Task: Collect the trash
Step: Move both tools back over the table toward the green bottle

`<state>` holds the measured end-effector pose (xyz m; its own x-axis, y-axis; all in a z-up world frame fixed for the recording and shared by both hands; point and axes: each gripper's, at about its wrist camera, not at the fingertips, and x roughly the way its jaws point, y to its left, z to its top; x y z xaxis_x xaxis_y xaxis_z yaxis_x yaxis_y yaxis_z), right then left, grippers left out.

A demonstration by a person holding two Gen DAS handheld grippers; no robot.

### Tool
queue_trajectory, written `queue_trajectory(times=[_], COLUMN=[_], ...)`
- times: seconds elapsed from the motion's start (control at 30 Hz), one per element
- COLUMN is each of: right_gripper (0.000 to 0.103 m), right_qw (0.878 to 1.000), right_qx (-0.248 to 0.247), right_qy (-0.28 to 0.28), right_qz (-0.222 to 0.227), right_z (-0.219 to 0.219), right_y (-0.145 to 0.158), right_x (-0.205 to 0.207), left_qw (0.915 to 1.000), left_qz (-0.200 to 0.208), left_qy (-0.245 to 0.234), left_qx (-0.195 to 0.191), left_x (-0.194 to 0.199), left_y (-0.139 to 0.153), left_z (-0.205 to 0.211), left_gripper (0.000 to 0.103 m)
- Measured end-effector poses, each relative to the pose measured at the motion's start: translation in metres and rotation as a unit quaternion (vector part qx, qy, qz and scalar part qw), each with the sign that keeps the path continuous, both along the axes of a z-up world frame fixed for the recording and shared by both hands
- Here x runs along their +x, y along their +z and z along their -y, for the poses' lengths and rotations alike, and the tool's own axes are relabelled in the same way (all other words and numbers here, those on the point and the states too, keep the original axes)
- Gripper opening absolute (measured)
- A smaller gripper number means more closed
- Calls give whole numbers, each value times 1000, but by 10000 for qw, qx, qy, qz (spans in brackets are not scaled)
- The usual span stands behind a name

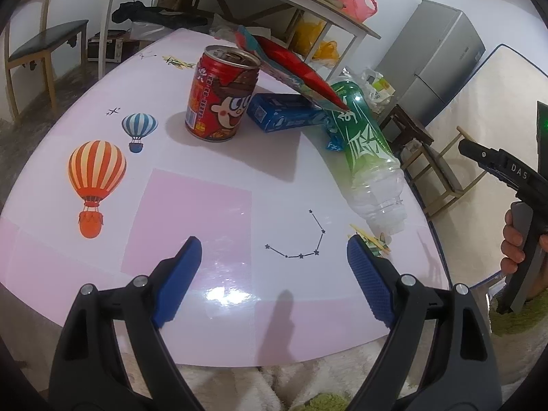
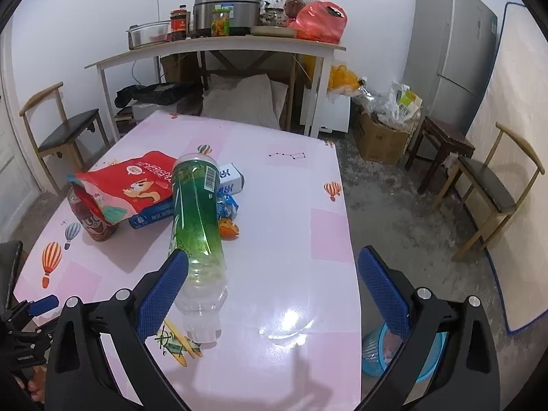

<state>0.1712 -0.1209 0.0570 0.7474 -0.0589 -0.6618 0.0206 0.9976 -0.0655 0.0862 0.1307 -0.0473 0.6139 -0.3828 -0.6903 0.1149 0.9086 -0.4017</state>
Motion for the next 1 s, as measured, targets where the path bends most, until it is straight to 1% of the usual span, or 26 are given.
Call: queue_trajectory(times=[0.2,0.67,0.9,1.0], right_gripper=[96,96,96,96], right_qw=[10000,9998,9993,9982], right_qx=[-63,-80,127,375], right_qy=[3,206,343,437], right_qz=[-5,-2,-61,-179], right_z=[-5,-11,-8,-5], right_y=[0,-5,-11,-16], right_x=[2,0,1,5], left_qw=[10000,9999,9998,9998], left_qz=[-5,-36,-65,-73], left_qy=[27,36,32,32], left_qx=[29,117,176,197], left_x=[0,1,1,1], left_y=[-1,-3,-5,-5], left_z=[-3,-1,1,1], left_gripper=[83,83,83,83])
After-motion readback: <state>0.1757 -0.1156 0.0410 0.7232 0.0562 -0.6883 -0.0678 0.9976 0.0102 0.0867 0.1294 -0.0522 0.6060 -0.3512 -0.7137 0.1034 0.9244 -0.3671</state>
